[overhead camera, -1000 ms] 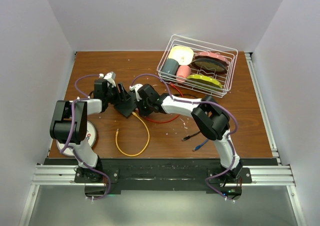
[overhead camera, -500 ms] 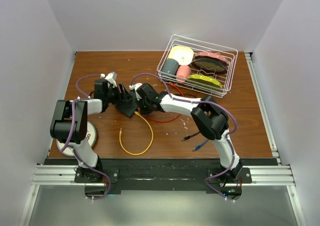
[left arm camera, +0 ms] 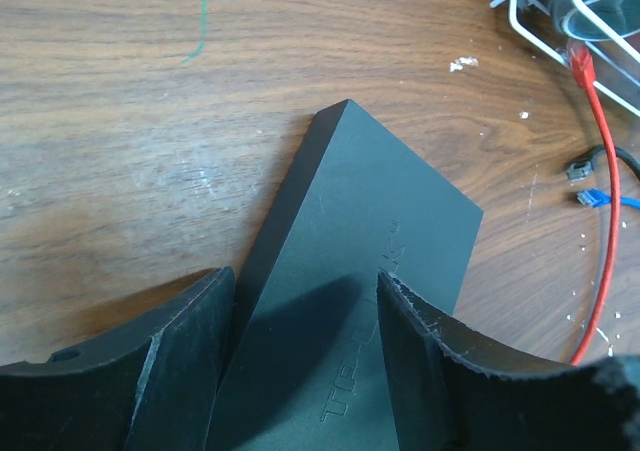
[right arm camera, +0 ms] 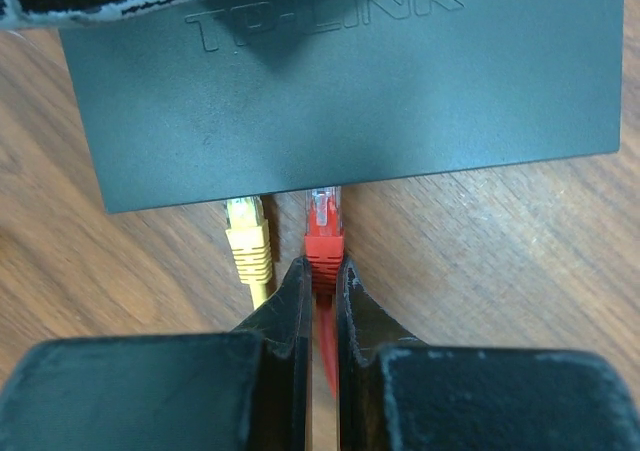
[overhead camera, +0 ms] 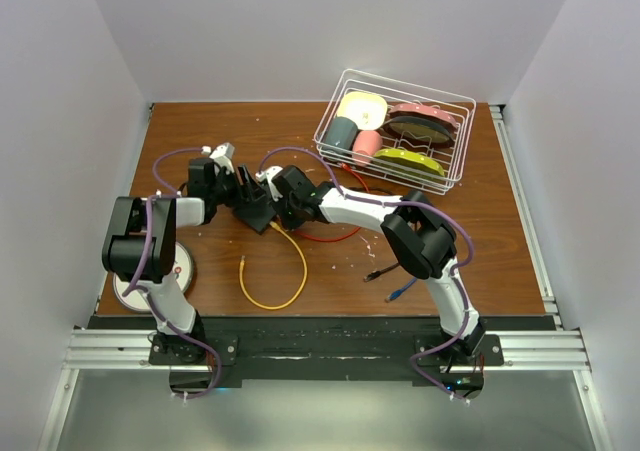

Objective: Insert the plug into the switch port

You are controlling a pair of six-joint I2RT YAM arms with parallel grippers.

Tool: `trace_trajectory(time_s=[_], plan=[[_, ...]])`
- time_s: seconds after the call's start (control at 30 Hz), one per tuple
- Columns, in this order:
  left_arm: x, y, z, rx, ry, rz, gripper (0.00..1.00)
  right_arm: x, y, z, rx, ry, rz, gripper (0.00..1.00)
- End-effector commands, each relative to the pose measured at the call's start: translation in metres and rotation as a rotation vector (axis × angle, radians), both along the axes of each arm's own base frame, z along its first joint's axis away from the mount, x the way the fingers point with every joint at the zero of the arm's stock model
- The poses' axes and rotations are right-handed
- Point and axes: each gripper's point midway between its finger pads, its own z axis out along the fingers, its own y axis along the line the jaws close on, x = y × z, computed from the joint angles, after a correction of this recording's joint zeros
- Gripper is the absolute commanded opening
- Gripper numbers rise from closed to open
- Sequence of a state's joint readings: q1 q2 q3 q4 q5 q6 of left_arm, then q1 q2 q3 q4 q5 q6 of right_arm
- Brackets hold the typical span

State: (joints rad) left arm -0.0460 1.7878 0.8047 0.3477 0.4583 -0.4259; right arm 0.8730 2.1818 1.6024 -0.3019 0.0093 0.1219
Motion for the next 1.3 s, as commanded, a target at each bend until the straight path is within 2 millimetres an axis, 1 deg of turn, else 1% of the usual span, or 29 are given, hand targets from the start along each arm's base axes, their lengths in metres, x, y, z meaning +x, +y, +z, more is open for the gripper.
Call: trace_trajectory(time_s=[0.0,0.17,0.3,0.57,0.8,0.9,1.0,1.13,1.27], plan=[[-0.004,-0.025,0.01,-0.069,-0.035,-0.11,0.63,0.007,-0.002,-0.009,-0.052,-0.04,0.06,0.0],[-0.008,-0.031,0.01,-0.068,-0.033,-0.14,0.63,0.009,-0.001,-0.011,-0.061,-0.054,0.07,0.0],[-0.012,-0.04,0.008,-0.07,-0.023,-0.168,0.63,0.011,0.0,-0.008,-0.055,-0.066,0.074,0.0],[-0.027,-0.052,0.001,-0.087,0.018,-0.225,0.63,0.015,0.013,0.001,0.003,-0.073,0.074,0.0],[-0.049,-0.067,-0.001,-0.12,0.05,-0.289,0.62,0.016,0.029,0.01,0.078,-0.07,0.083,0.0],[-0.06,-0.079,-0.002,-0.137,0.066,-0.345,0.62,0.015,0.037,0.015,0.113,-0.066,0.11,0.0],[-0.072,-0.09,-0.005,-0.154,0.091,-0.386,0.59,0.019,0.043,0.02,0.128,-0.077,0.112,0.0],[-0.086,-0.097,-0.01,-0.181,0.12,-0.41,0.56,0.023,0.047,0.024,0.139,-0.088,0.112,0.0],[-0.097,-0.101,-0.01,-0.208,0.135,-0.436,0.54,0.027,0.051,0.027,0.148,-0.098,0.111,0.0]])
